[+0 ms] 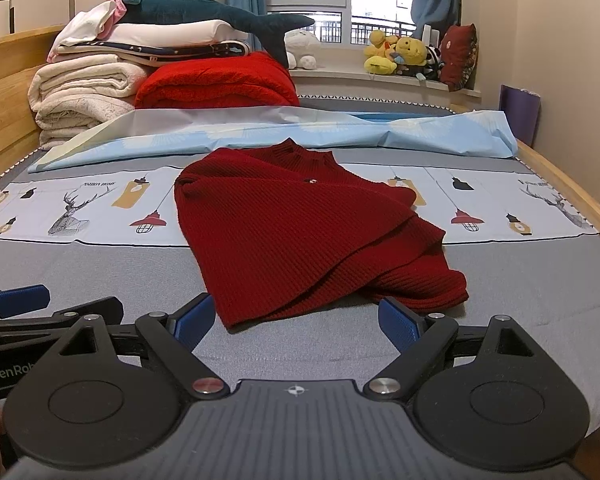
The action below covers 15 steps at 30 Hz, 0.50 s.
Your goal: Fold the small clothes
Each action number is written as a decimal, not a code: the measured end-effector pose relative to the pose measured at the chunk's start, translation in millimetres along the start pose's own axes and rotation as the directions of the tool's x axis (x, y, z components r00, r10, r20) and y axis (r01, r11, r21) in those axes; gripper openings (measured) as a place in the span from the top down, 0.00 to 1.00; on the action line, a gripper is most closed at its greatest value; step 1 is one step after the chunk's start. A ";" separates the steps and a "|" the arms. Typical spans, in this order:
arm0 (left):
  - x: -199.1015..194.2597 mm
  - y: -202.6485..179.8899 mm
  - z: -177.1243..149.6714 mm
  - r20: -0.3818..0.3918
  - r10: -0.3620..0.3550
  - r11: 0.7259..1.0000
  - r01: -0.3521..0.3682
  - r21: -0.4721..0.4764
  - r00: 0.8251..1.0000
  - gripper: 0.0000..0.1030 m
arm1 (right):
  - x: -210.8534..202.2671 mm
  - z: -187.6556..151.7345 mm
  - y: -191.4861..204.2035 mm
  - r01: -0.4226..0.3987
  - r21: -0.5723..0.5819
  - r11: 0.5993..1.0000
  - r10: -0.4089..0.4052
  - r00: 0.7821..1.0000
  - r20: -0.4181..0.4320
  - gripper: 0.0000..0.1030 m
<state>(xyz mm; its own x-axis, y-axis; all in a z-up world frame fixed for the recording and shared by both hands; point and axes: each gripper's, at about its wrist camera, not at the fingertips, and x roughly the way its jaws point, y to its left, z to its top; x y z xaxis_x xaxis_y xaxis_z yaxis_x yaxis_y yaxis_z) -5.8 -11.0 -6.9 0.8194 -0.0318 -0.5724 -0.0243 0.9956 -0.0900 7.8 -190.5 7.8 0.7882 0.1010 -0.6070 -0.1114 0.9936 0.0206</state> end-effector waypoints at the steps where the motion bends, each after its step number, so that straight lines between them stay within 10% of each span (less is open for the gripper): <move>1: 0.0 0.0 0.0 0.000 0.000 1.000 0.000 0.000 1.000 0.18 | 0.0 -0.1 0.0 0.000 -0.001 1.000 0.000 1.000 0.001 0.13; 15: -0.8 4.7 -1.6 0.016 0.021 1.000 -0.021 0.000 1.000 0.19 | -6.6 17.6 -8.5 -0.002 0.001 1.000 0.002 0.999 0.054 0.16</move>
<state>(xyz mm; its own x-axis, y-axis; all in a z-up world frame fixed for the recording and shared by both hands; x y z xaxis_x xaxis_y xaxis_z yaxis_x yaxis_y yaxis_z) -7.4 -6.4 -8.2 0.8279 -0.0091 -0.5608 -0.0420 0.9961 -0.0782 14.2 -198.7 25.6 0.8198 0.1051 -0.5628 -0.1118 0.9935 0.0227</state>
